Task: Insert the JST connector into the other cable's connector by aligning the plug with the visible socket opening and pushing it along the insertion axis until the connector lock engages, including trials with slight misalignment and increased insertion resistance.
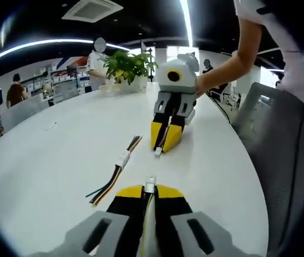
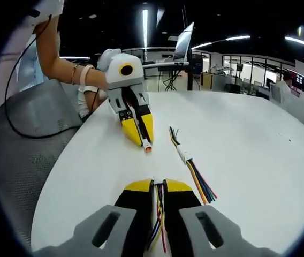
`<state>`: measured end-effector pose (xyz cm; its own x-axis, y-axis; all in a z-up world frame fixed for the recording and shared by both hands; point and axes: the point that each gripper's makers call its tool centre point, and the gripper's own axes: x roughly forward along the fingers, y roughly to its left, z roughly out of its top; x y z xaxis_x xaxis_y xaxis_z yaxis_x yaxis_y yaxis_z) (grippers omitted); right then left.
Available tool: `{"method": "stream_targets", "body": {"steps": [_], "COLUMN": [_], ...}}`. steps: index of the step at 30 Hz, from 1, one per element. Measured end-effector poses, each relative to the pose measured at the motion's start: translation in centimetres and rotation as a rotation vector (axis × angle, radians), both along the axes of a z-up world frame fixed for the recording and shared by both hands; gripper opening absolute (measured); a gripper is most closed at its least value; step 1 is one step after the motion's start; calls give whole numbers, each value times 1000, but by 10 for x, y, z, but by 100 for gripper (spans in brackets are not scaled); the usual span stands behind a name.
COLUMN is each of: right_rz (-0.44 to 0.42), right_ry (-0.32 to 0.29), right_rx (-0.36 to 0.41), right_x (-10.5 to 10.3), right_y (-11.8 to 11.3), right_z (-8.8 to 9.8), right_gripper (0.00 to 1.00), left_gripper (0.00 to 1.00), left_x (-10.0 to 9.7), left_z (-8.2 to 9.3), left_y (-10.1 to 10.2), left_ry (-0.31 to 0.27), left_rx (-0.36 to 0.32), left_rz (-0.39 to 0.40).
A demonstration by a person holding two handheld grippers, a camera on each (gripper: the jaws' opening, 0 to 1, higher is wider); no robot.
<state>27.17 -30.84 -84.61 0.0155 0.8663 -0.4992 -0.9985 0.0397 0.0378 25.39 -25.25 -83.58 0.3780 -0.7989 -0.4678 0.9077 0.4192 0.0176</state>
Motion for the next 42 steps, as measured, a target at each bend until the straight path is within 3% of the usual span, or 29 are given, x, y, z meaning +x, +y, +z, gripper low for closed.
{"method": "stream_targets", "body": {"steps": [3,14,15,16,17,21,42], "right_rz": [0,25,26,28,29,45,79], "right_ry": [-5,-28,-28,-25,-25,-23,-23], "right_rx": [8,14,15,16,16,21,48], "right_x": [1,3,3,2,2,-2,-8], "right_y": [0,3,3,3,4,9,26], "right_z": [6,17,18,18,18,22,37], "right_gripper": [4,3,3,3,3,3,3], "left_gripper": [0,0,0,0,0,0,0], "left_x": [2,8,14,13,8,14,10], "left_z": [-2,9,14,16,14,17,23], "left_y": [1,-3,-1,-3,-6,-4,-17], "left_ry": [38,0,-39,-34,11,-35,-40], "left_rx": [-14,-28,-3,-6,-29,-1,20], "left_rz": [17,-9,-9,-12,-14,-29,-67]}}
